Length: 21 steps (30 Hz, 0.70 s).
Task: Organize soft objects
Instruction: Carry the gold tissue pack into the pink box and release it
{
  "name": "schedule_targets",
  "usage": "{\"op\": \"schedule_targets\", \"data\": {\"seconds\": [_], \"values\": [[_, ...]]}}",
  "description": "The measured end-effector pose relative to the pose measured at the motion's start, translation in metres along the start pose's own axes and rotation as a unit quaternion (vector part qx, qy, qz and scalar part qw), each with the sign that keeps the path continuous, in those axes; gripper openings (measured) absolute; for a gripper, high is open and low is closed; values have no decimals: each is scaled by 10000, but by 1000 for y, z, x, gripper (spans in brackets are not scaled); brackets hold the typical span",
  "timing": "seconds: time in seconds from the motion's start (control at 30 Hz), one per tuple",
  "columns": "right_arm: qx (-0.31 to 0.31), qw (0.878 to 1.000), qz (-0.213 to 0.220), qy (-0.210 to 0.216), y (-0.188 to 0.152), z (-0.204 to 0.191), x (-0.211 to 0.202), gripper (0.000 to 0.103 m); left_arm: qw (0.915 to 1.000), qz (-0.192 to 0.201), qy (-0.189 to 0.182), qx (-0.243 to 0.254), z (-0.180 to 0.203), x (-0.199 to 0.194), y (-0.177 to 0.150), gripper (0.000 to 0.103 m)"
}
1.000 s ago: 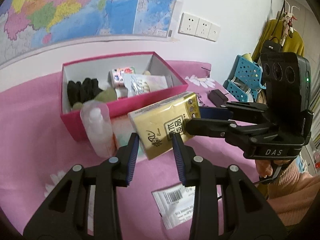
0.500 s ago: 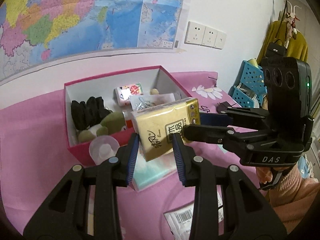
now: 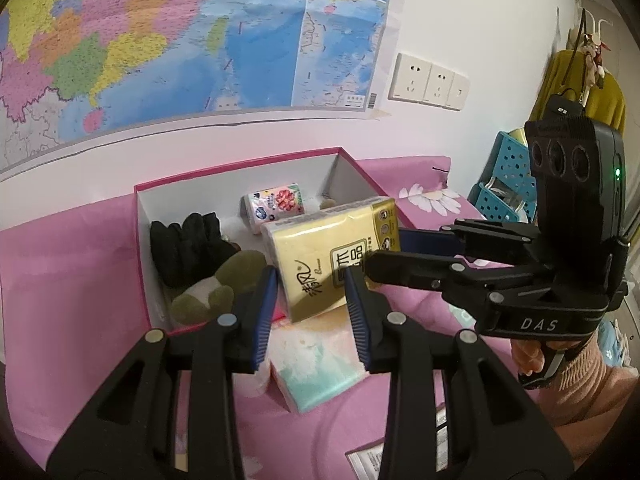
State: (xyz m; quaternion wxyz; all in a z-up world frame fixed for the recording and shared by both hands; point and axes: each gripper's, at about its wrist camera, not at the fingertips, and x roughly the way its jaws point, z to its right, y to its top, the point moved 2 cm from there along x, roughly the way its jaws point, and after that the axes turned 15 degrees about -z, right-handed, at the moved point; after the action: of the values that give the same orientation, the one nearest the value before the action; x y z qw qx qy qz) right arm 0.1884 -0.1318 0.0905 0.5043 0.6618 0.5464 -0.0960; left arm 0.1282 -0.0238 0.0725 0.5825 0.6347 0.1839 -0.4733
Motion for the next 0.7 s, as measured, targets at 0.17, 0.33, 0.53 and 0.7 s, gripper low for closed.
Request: {"op": "schedule_targets", "data": {"seconds": [0.17, 0.33, 0.53, 0.7], "values": [[45, 10000, -4, 14, 11, 5, 7, 29, 10000, 12, 47, -62, -7, 4, 10, 37], [136, 9999, -102, -8, 24, 11, 21, 29, 9997, -55, 173, -180, -16, 15, 20, 37], [275, 9994, -184, -85, 32, 19, 37, 29, 9991, -185, 230, -306, -28, 27, 28, 37], [398, 9985, -348, -106, 41, 30, 56, 29, 9981, -358, 233, -449, -41, 46, 37, 37]]}}
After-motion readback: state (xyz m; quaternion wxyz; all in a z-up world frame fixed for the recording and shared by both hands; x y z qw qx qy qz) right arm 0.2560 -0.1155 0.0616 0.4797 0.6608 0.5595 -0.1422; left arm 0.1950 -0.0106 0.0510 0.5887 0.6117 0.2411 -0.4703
